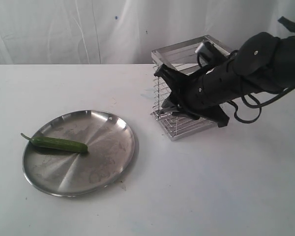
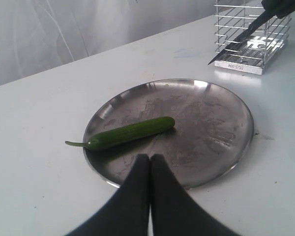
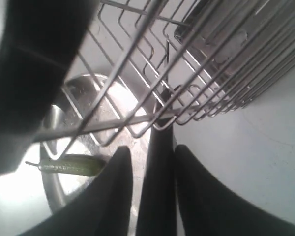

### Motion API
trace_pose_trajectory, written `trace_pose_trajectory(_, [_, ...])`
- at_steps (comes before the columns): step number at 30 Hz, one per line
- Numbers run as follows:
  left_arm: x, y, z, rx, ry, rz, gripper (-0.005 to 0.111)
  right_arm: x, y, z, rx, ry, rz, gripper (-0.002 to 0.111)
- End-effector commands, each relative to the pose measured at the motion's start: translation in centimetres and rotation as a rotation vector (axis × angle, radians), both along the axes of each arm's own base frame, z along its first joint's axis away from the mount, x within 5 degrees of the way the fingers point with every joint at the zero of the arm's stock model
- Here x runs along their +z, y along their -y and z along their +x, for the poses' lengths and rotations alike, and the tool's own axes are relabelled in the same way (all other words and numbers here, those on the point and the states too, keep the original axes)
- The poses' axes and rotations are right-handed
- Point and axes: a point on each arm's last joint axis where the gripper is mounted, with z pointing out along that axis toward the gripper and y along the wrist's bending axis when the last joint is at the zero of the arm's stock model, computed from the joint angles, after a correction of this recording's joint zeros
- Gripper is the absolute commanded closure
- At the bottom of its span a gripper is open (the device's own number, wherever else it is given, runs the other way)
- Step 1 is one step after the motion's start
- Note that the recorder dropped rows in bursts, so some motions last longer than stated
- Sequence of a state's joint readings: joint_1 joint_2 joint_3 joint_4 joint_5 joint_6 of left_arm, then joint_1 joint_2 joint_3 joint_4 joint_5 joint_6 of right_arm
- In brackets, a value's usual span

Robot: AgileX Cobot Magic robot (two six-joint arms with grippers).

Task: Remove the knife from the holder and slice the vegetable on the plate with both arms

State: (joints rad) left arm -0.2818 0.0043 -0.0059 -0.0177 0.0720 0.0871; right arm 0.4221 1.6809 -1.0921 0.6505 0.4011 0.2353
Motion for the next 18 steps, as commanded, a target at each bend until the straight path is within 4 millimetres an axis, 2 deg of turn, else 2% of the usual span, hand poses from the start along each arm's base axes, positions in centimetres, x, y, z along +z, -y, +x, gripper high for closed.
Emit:
trace_pose_trajectory(1, [-0.2,0.0,0.0,0.001,-0.006,-0.005,0.107,1.6,0.9,0.9,0.114,0.104,-0.096,0.082])
trace_pose_trajectory(11, [-0.2,0.0,0.0,0.001,-0.006,-0.005,0.107,2.7,1.8,1.4,0.272,0.159,-0.231,0.082])
trace_pose_trajectory(18, [-0.2,0.0,0.0,0.001,-0.006,-0.005,0.107,3.0,1.7,1.2,0.326,0.151,-0.245,0.089])
